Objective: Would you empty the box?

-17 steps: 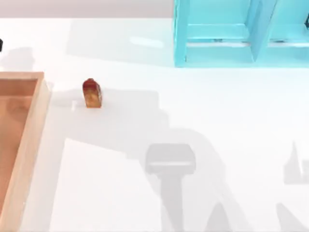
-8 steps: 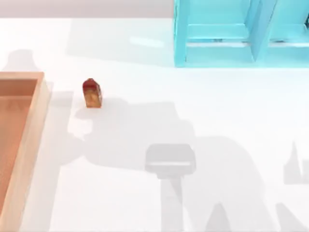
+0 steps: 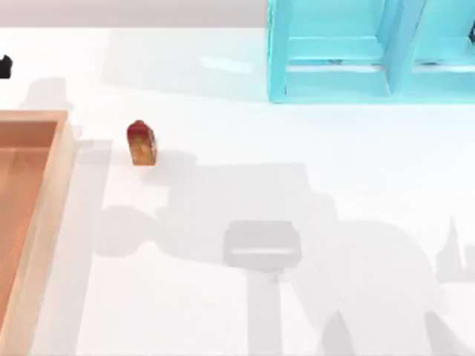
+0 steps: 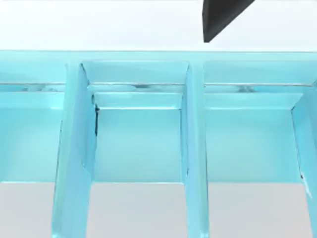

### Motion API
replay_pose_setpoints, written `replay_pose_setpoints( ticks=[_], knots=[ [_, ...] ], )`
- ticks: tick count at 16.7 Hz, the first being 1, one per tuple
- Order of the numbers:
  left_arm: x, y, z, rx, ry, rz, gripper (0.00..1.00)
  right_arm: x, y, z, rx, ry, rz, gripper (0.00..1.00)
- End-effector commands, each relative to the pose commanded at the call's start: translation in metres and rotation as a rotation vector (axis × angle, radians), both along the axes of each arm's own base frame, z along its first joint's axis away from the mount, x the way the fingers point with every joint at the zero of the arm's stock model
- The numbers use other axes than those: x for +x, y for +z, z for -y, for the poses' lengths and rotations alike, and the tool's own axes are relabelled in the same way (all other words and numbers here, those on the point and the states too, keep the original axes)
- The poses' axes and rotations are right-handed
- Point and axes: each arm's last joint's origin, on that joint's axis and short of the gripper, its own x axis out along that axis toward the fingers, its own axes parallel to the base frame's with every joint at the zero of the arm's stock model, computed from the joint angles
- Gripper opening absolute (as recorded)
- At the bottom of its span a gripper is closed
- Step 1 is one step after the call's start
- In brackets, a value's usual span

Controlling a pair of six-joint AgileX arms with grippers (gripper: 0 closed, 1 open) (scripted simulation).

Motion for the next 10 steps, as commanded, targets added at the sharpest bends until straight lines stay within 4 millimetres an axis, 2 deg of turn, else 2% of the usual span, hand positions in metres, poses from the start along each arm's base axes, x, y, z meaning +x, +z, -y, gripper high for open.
replay_pose_setpoints(
  ticks=[3,5,8,10],
  knots=[
    [-0.019,-0.007,0.049,-0.007,0.001,0.018,0.00,0.000,0.000,0.000,0.000,0.000,0.000,1.00],
    [-0.043,-0.027,0.088,-0.007,0.003,-0.026,0.00,0.000,0.000,0.000,0.000,0.000,0.000,1.00],
    [-0.097,-0.065,0.140,0.026,0.001,-0.112,0.00,0.000,0.000,0.000,0.000,0.000,0.000,1.00],
    [-0.134,-0.080,0.161,0.039,0.002,-0.114,0.00,0.000,0.000,0.000,0.000,0.000,0.000,1.00]
  ],
)
